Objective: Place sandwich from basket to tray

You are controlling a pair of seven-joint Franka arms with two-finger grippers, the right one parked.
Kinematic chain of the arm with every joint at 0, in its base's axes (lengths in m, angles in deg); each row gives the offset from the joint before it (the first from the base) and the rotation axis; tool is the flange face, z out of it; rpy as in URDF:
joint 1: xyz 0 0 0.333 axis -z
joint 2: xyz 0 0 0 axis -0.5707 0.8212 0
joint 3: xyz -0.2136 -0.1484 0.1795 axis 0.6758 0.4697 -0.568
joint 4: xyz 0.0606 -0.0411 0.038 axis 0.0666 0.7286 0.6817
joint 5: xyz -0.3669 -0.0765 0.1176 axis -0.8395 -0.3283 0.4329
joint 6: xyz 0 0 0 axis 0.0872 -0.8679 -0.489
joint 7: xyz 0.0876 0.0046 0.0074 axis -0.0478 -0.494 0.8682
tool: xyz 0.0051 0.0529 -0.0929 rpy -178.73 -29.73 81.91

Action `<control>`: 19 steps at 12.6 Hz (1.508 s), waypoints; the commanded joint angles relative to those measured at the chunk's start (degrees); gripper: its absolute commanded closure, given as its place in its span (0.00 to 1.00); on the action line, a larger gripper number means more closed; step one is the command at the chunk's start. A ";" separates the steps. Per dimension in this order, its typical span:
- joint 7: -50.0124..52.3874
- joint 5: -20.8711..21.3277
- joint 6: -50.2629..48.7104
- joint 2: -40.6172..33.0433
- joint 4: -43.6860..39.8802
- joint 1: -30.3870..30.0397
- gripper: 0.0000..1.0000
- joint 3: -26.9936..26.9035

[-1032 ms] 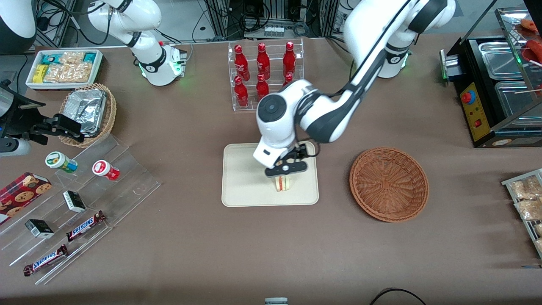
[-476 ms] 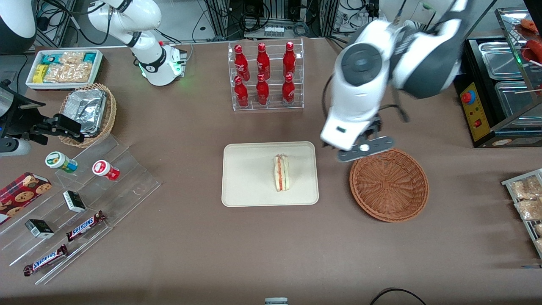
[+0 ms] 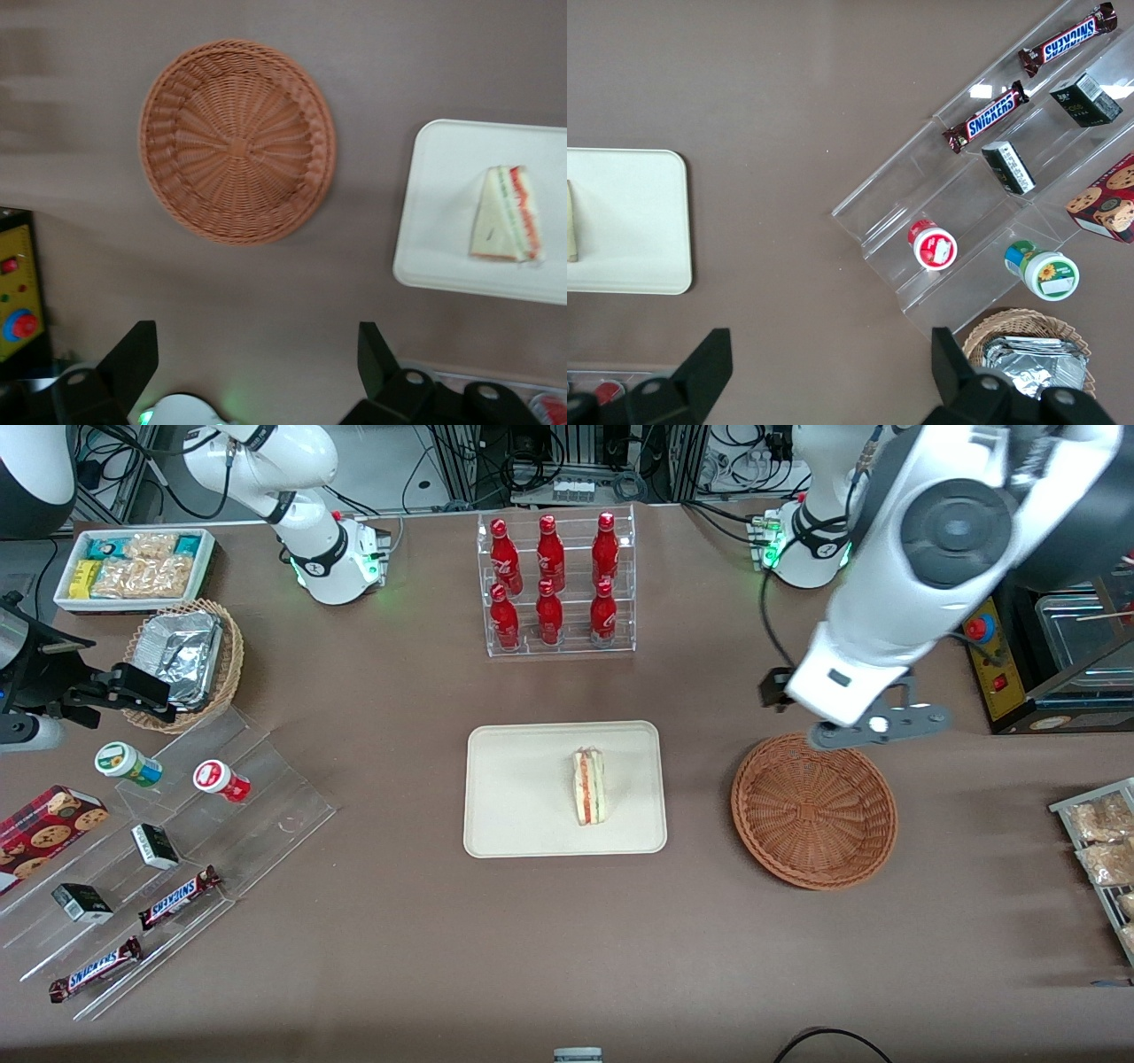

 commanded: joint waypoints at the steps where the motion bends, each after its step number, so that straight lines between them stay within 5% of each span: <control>1: -7.33 -1.07 -0.93 -2.74 2.72 -4.63 0.01 0.44; 8: -19.22 -3.35 -2.86 -6.87 4.74 -14.22 0.01 0.35; 19: -24.15 -8.37 -2.69 -8.37 4.39 -13.70 0.01 -7.65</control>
